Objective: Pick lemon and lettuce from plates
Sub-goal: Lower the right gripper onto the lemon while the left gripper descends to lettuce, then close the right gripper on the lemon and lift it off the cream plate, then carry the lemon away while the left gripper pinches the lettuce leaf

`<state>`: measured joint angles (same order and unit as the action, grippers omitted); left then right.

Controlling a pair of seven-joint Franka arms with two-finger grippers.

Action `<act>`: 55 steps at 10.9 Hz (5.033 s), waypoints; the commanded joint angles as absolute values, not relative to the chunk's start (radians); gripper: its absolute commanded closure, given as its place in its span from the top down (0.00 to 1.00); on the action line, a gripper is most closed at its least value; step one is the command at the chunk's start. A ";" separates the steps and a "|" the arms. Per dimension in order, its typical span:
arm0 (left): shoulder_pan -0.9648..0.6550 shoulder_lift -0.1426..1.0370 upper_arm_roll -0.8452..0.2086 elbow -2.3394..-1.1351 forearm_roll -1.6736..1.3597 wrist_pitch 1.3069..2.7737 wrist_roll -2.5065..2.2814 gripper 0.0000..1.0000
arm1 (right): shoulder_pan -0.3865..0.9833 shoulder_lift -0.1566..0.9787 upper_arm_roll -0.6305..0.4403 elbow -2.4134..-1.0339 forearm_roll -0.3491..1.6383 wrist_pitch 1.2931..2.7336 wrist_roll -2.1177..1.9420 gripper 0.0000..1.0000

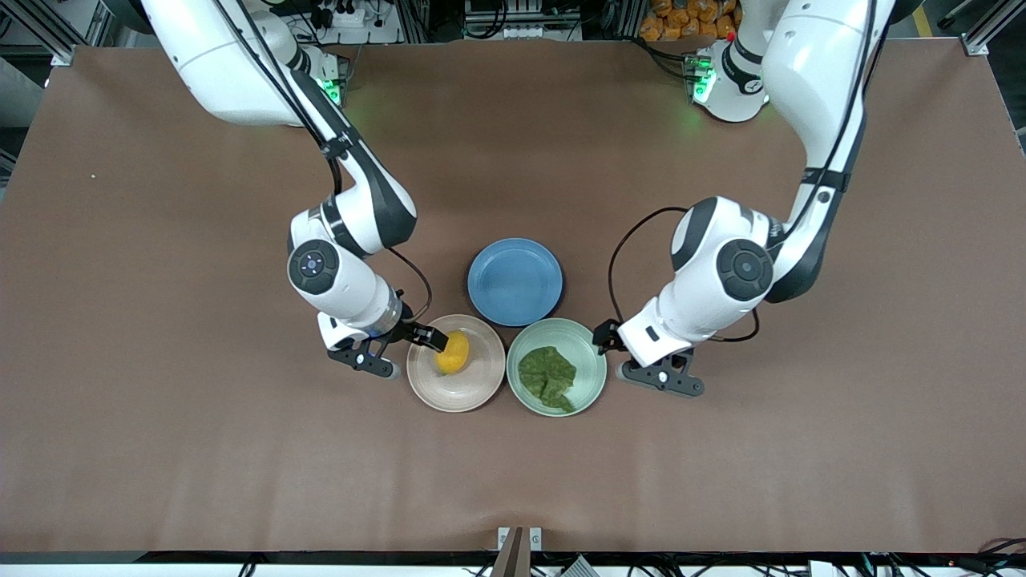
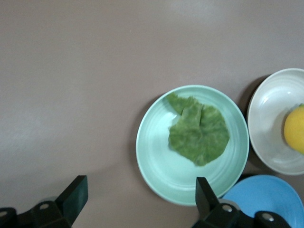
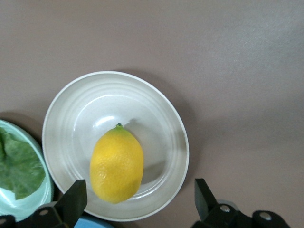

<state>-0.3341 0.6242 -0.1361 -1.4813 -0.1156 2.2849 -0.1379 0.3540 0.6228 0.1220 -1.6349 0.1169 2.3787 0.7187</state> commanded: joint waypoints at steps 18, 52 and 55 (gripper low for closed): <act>-0.442 0.989 -0.133 -1.390 -0.141 2.928 -0.107 1.00 | 0.434 0.765 0.114 -1.603 0.129 2.602 0.730 0.00; -0.512 0.950 -0.048 -1.304 -0.038 2.640 -0.089 1.00 | 0.104 0.431 0.081 -1.589 -0.046 1.999 0.169 0.00; -0.512 0.950 -0.051 -1.278 -0.040 2.629 -0.081 1.00 | 0.063 0.420 0.081 -1.591 -0.086 1.967 0.147 0.00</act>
<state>-0.5027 0.9619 -0.0604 -1.2934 -0.0572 2.6571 -0.0991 0.1121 0.4486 0.0692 -1.5780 -0.0549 2.0075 0.1766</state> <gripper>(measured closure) 0.000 0.330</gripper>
